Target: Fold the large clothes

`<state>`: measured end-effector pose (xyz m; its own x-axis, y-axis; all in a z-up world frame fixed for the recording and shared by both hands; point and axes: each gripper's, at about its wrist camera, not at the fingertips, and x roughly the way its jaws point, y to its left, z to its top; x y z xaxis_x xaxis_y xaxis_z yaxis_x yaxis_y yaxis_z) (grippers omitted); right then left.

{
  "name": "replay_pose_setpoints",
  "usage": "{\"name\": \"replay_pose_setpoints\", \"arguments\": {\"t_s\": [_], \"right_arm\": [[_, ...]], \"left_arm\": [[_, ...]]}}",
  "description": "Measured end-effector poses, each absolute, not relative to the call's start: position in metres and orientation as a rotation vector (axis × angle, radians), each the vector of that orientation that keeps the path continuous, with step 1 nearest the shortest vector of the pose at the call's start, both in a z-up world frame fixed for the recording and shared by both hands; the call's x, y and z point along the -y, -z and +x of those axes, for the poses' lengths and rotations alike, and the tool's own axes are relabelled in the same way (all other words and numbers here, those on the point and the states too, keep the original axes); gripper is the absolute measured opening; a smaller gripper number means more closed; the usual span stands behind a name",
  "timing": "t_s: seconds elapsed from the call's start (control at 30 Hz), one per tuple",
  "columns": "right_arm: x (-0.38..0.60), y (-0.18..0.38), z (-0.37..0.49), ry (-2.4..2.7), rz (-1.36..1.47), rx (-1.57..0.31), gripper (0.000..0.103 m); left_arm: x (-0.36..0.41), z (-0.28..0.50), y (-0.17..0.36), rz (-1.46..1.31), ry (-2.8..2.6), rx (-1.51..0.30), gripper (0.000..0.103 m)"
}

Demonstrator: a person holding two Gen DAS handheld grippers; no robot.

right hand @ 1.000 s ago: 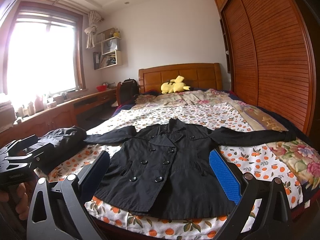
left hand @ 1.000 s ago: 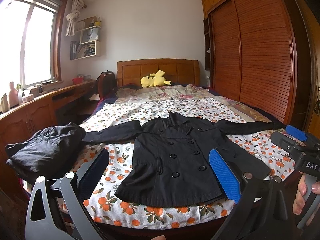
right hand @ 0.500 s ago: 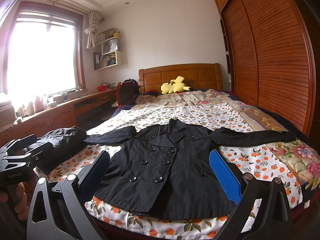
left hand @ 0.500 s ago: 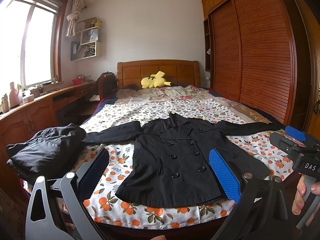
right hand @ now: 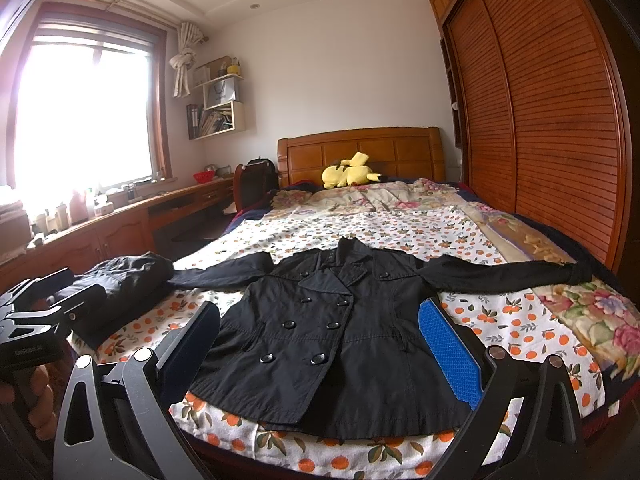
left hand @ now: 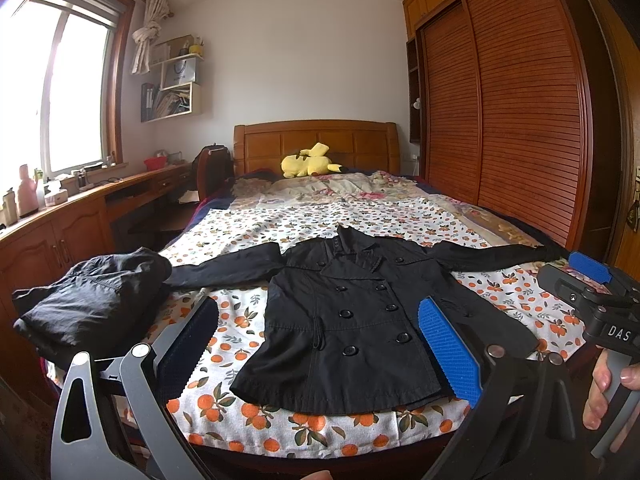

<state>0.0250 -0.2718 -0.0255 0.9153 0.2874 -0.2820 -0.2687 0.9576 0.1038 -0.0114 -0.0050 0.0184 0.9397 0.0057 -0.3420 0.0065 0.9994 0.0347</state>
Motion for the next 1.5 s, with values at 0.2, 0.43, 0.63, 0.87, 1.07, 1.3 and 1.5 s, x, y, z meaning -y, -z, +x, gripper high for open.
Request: {"name": "replay_pose_setpoints", "arguments": {"t_s": [0.2, 0.43, 0.63, 0.87, 1.07, 1.3, 1.5], "right_arm": [[0.270, 0.021, 0.022, -0.290, 0.059, -0.294, 0.096], [0.267, 0.017, 0.019, -0.297, 0.056, -0.287, 0.096], [0.268, 0.019, 0.022, -0.298, 0.057, -0.296, 0.096], [0.262, 0.030, 0.035, -0.296, 0.047, -0.322, 0.096], [0.255, 0.039, 0.055, -0.303, 0.024, -0.349, 0.096], [0.243, 0.057, 0.089, -0.323, 0.001, -0.404, 0.096], [0.234, 0.070, 0.121, -0.342, -0.020, -0.428, 0.096]], "left_arm": [[0.006, -0.012, -0.020, 0.036, 0.001, -0.348, 0.101], [0.008, -0.013, -0.024, 0.036, 0.003, -0.344, 0.101], [0.009, -0.012, -0.023, 0.032, 0.004, -0.351, 0.101], [0.001, 0.005, -0.005, 0.023, -0.001, -0.394, 0.101], [-0.014, 0.024, 0.016, 0.018, -0.015, -0.438, 0.101], [-0.034, 0.052, 0.044, 0.016, -0.039, -0.503, 0.101], [-0.053, 0.077, 0.065, 0.015, -0.057, -0.557, 0.101]]}}
